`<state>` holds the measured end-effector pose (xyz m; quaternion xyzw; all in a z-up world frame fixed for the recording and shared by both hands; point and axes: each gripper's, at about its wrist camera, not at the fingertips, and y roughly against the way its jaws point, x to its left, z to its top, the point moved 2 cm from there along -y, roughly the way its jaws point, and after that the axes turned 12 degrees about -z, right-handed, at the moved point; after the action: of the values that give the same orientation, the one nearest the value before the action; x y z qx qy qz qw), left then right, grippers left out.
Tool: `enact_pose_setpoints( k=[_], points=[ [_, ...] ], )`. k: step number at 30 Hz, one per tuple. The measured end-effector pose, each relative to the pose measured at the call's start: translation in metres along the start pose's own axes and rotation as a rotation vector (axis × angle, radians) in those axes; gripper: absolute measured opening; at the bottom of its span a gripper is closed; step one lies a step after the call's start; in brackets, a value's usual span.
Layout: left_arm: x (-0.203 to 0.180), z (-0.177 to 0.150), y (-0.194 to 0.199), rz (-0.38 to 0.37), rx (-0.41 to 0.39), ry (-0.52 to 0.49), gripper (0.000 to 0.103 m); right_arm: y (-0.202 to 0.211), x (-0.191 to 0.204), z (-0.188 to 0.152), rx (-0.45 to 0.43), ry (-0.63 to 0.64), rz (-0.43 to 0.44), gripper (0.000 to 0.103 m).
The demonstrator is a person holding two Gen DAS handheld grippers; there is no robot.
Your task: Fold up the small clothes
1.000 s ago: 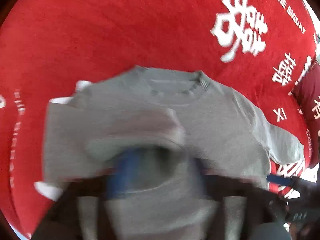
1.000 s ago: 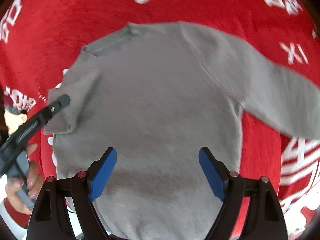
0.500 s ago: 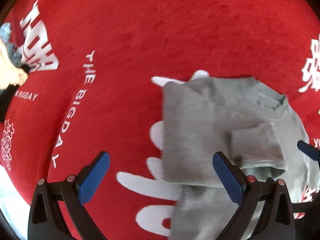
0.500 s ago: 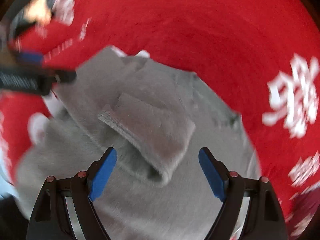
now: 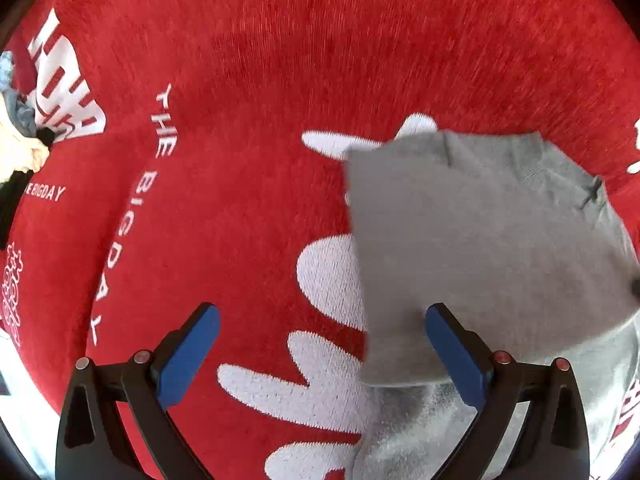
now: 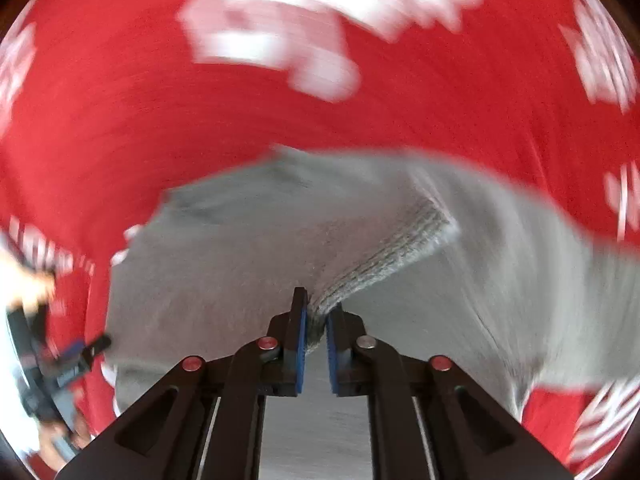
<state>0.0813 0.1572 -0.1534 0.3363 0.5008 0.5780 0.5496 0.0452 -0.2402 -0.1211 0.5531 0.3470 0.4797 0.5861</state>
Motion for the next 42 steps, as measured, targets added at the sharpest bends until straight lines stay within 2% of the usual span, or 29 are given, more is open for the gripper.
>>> enact_pose_setpoints(
  k=[2,4,6,10,14,16,18,20,22,25,27,31,36,42],
  points=[
    [0.0,0.001,0.004,-0.004,-0.016,0.005,0.103,-0.022,-0.03,-0.008,0.103,-0.129,0.069,0.022],
    [0.001,0.003,0.006,-0.001,-0.025,-0.001,0.103,-0.023,-0.047,-0.014,0.092,-0.223,0.177,0.028],
    [0.001,0.004,0.001,0.023,-0.005,-0.019,0.103,-0.025,-0.051,-0.015,0.103,-0.255,0.205,0.03],
    [-0.003,0.003,0.003,0.025,0.019,-0.016,0.103,-0.022,-0.05,-0.012,0.116,-0.255,0.174,0.03],
    [-0.021,-0.002,0.014,-0.01,0.019,-0.077,0.103,-0.011,-0.052,-0.01,0.102,-0.197,0.0,0.03],
    [-0.033,-0.007,0.018,-0.03,0.032,-0.114,0.103,-0.007,-0.069,-0.014,0.098,-0.225,-0.098,0.03],
    [-0.046,-0.013,0.023,-0.055,0.046,-0.142,0.103,0.0,-0.09,-0.019,0.089,-0.295,-0.132,0.03],
    [-0.06,-0.018,0.026,-0.081,0.056,-0.16,0.103,0.004,-0.105,-0.024,0.098,-0.334,-0.118,0.03],
    [-0.078,-0.024,0.029,-0.101,0.067,-0.183,0.103,0.008,-0.112,-0.03,0.108,-0.347,-0.062,0.031],
    [-0.108,-0.033,0.03,-0.128,0.092,-0.224,0.103,0.02,-0.115,-0.044,0.118,-0.322,0.0,0.044],
    [-0.132,-0.04,0.029,-0.148,0.113,-0.249,0.103,0.024,-0.117,-0.056,0.137,-0.304,0.011,0.055],
    [-0.166,-0.052,0.023,-0.173,0.147,-0.29,0.103,0.026,-0.129,-0.08,0.178,-0.305,0.031,0.055],
    [-0.202,-0.066,0.015,-0.182,0.184,-0.344,0.103,0.03,-0.161,-0.107,0.209,-0.377,0.057,0.055],
    [-0.24,-0.083,0.005,-0.19,0.226,-0.394,0.103,0.034,-0.202,-0.111,0.183,-0.461,0.092,0.055]
  ],
)
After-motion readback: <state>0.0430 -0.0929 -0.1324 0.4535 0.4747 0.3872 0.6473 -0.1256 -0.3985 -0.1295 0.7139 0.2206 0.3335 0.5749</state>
